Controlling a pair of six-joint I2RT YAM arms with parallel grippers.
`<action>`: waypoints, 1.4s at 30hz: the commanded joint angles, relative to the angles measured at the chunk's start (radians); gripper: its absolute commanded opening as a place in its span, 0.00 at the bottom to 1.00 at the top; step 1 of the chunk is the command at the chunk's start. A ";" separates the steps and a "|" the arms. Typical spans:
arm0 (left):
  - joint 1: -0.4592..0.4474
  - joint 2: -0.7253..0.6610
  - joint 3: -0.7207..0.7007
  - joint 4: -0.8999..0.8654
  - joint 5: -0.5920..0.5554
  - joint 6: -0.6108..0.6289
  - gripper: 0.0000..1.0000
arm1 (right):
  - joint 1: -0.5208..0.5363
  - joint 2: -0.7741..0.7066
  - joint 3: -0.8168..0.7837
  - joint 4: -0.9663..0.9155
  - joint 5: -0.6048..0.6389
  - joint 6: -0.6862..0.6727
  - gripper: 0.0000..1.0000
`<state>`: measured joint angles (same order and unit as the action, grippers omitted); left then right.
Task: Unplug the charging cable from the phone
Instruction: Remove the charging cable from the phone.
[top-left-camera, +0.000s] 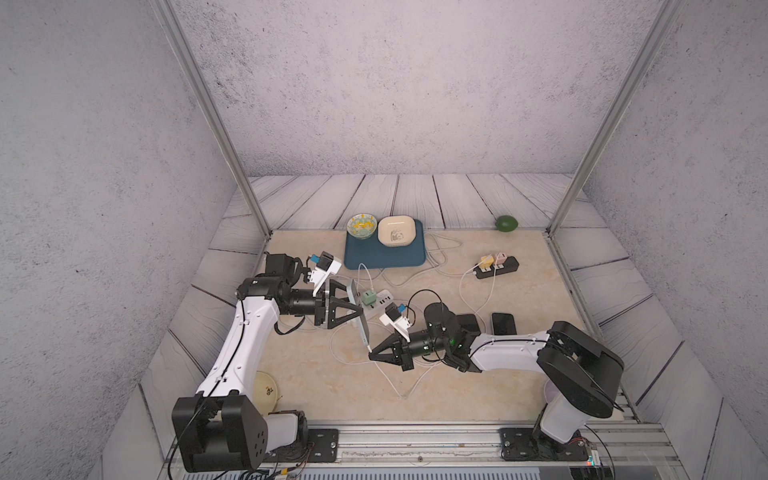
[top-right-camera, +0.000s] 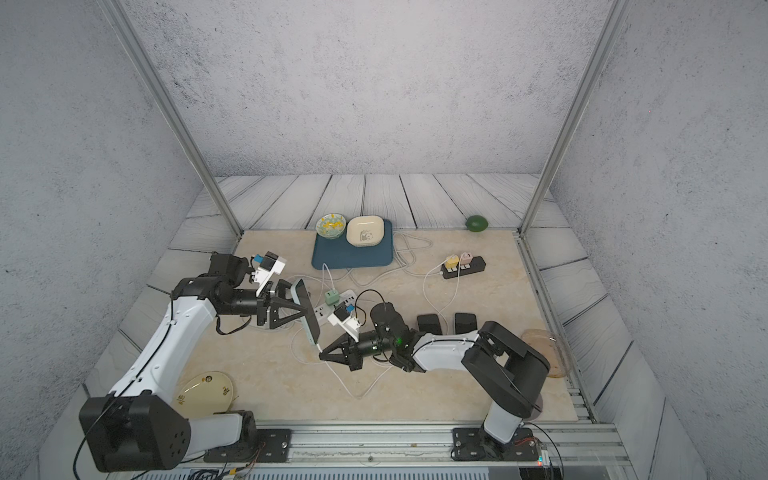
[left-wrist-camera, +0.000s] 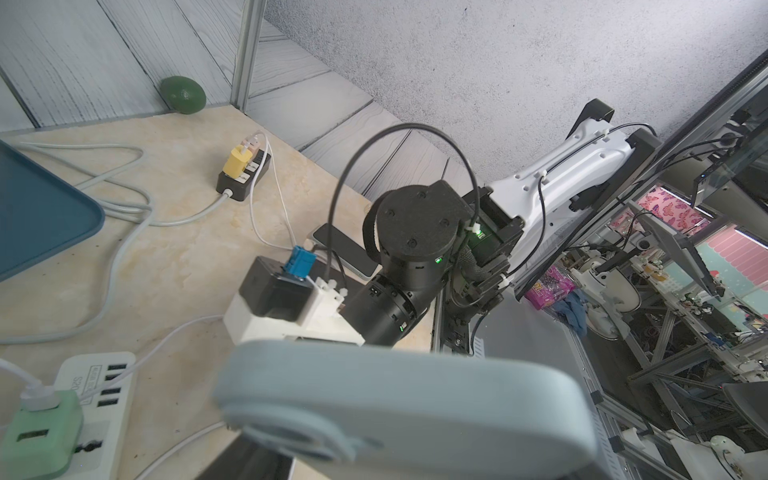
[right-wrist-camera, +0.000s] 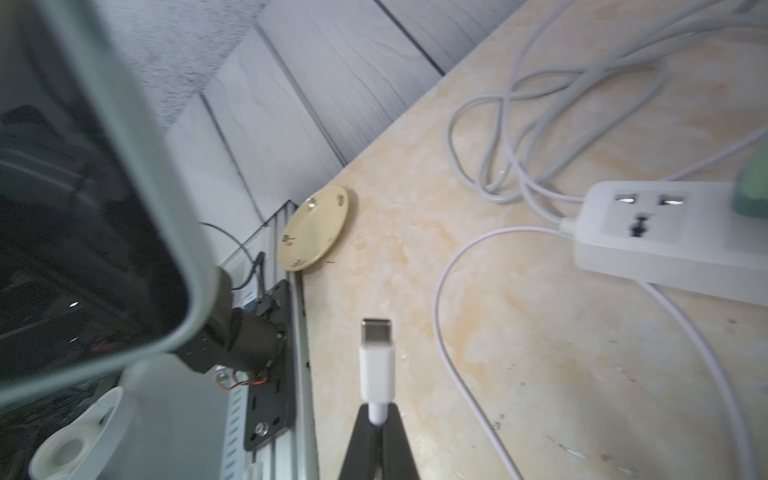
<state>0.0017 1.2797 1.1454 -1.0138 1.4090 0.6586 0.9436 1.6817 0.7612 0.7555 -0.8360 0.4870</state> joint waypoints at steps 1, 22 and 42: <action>0.009 -0.019 0.033 -0.014 0.047 0.013 0.30 | 0.004 0.013 -0.010 0.022 0.004 0.009 0.00; 0.009 -0.025 0.036 -0.076 0.053 0.091 0.29 | -0.006 0.056 0.301 -0.805 0.758 -0.046 0.01; 0.009 -0.022 0.033 -0.104 0.061 0.133 0.29 | -0.011 0.072 0.411 -0.981 0.937 0.045 0.14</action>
<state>0.0044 1.2797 1.1496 -1.0981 1.4105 0.7708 0.9382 1.7855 1.1549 -0.1997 0.0860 0.5282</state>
